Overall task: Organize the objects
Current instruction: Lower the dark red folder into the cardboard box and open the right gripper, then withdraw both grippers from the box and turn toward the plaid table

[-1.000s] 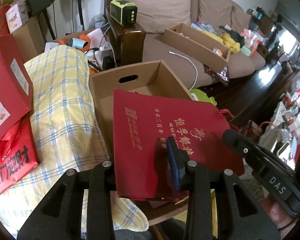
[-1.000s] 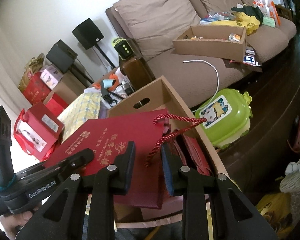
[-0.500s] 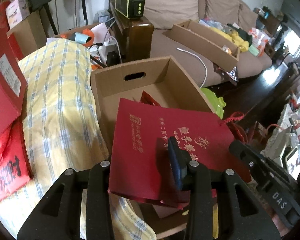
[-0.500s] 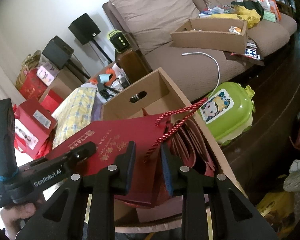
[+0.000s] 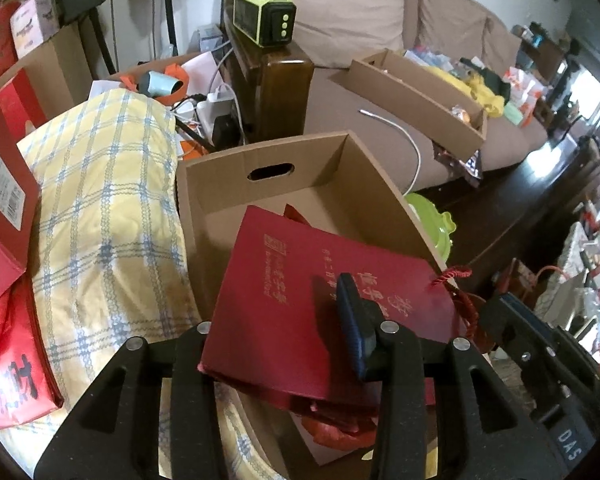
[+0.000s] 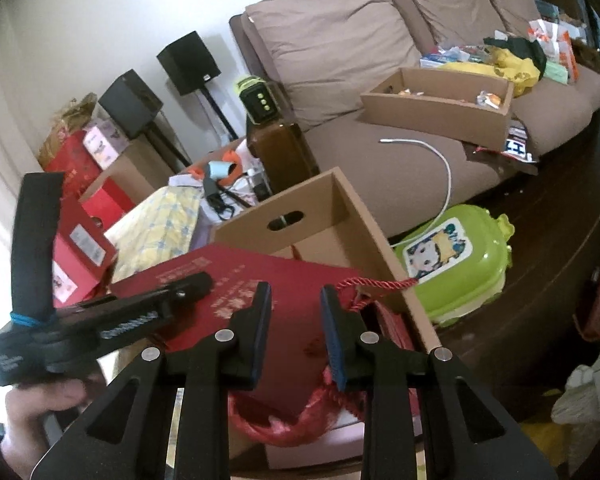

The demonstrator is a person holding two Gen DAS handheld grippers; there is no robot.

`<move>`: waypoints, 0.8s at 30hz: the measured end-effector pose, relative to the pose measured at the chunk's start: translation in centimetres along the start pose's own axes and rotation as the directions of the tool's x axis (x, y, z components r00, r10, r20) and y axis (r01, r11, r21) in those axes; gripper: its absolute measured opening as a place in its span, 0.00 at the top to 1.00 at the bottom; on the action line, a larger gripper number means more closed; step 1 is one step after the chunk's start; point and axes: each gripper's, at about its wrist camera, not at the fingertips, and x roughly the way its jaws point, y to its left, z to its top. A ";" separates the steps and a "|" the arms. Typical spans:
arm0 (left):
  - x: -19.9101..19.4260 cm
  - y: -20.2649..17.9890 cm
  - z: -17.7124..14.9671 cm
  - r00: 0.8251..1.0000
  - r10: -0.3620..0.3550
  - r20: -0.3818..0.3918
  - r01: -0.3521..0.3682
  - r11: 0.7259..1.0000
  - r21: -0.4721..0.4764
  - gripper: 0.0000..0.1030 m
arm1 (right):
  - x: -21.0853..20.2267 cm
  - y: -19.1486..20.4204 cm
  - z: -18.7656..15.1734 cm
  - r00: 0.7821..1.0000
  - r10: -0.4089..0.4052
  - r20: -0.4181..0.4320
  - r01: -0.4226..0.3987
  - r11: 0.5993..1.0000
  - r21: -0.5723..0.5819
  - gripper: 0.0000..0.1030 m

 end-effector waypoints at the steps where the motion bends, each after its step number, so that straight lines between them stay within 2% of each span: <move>1: 0.1 0.1 -0.1 1.000 0.002 -0.002 -0.002 1.000 -0.004 0.61 | 0.2 0.0 -0.1 1.000 -0.007 -0.007 0.007 1.000 -0.005 0.74; 6: 0.5 0.3 -0.3 1.000 0.011 -0.029 -0.012 1.000 -0.021 0.48 | 1.0 -0.6 -0.4 0.999 -0.016 -0.052 0.017 1.000 0.016 0.74; 8: 0.7 0.4 -0.4 0.999 0.024 -0.037 -0.025 0.999 -0.025 0.35 | 0.9 -0.7 -0.4 0.999 -0.018 -0.049 0.018 1.000 0.016 0.74; 11: 0.5 0.4 -0.4 0.998 0.044 -0.034 -0.045 0.999 -0.026 0.25 | 0.9 -0.8 -0.5 0.999 -0.015 -0.051 0.016 1.000 0.021 0.74; 13: 0.1 0.4 -0.3 0.999 0.038 -0.026 -0.038 0.999 -0.023 0.22 | 1.0 -0.9 -0.5 0.998 -0.013 -0.056 0.014 1.000 0.021 0.74; 24: -3.4 1.6 0.4 1.000 0.000 0.022 0.001 0.999 -0.052 0.21 | 1.3 -1.1 -0.8 0.996 -0.014 -0.083 0.016 0.999 0.034 0.70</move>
